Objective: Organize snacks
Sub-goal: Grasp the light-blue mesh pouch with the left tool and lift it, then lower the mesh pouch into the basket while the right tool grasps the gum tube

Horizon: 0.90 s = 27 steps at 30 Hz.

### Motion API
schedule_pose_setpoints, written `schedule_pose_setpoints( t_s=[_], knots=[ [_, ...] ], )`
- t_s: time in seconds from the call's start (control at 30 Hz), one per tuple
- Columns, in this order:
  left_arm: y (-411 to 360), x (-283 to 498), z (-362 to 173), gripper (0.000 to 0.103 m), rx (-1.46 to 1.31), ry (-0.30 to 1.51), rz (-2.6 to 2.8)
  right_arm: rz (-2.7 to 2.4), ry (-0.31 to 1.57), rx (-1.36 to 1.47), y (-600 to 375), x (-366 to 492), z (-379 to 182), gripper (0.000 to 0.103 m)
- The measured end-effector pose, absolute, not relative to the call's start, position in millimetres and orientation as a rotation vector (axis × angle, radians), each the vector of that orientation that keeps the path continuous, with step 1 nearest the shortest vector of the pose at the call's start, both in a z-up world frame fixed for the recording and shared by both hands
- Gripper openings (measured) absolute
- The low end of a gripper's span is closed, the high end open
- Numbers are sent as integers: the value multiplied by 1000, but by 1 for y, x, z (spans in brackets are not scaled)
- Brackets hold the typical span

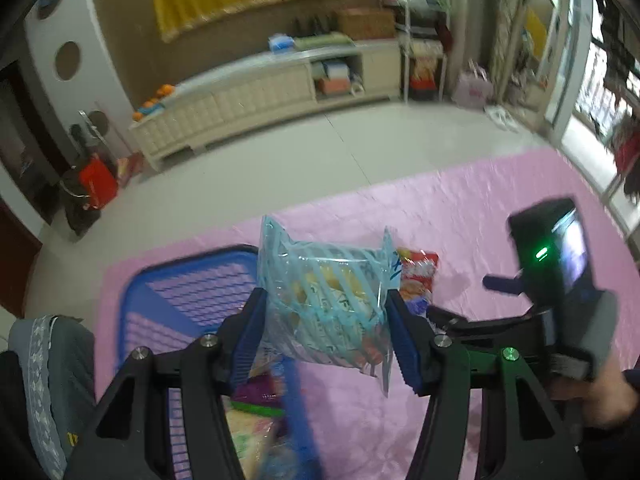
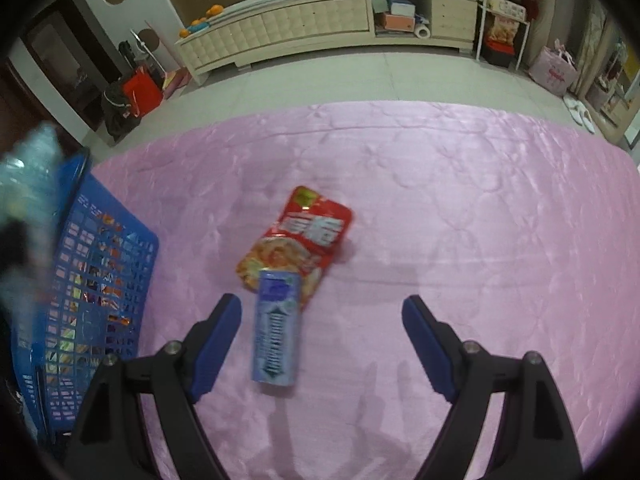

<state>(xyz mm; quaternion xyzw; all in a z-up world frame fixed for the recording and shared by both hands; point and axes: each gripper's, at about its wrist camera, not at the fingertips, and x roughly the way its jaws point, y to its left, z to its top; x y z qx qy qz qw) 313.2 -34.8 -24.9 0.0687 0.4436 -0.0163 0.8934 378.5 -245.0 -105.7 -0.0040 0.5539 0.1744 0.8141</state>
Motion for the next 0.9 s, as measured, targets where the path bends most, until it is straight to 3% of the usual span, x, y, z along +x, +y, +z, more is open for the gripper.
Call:
schedule_pose_setpoints(
  t_s=[0.17, 0.4, 0.67, 0.73, 0.9],
  knots=[
    [13, 293, 0, 56, 72, 863, 22, 372, 1191, -47, -219, 375, -109, 86],
    [65, 287, -25, 57, 27, 938, 107, 382, 1222, -106, -193, 370, -119, 86],
    [81, 273, -61, 57, -1, 1088, 79, 347, 1268, -152, -182, 369, -139, 76],
    [78, 272, -70, 57, 30, 1103, 81, 317, 1270, -166, -179, 370, -145, 65],
    [77, 285, -95, 57, 13, 1159, 66, 295, 1272, -210, -174, 364, -151, 58]
  ],
)
